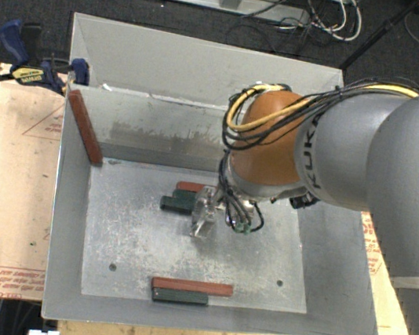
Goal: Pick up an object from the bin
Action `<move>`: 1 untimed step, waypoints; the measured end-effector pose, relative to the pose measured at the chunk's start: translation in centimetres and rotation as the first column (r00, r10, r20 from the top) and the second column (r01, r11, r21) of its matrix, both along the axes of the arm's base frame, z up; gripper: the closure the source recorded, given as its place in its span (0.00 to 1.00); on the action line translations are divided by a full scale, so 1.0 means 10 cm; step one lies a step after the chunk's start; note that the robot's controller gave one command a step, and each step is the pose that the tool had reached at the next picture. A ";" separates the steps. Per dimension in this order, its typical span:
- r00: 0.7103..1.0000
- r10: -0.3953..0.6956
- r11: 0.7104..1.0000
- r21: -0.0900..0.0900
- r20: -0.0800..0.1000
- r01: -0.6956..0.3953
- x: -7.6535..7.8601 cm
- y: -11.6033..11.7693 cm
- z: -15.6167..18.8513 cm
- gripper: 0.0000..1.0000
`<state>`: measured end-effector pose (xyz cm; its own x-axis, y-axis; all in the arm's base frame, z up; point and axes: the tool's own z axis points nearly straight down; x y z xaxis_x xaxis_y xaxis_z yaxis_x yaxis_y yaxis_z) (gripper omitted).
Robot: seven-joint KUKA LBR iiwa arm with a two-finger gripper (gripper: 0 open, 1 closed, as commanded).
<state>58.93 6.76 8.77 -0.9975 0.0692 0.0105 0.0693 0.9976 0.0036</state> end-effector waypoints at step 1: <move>1.000 0.018 1.000 -0.005 0.014 -0.018 0.36 -0.77 0.12 0.00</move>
Offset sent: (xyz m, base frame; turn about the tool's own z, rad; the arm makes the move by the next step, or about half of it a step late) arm 0.0000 0.0000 0.0000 0.0000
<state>62.48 -0.90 9.92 -0.9987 0.0514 -0.0033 0.0514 0.9987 -0.0002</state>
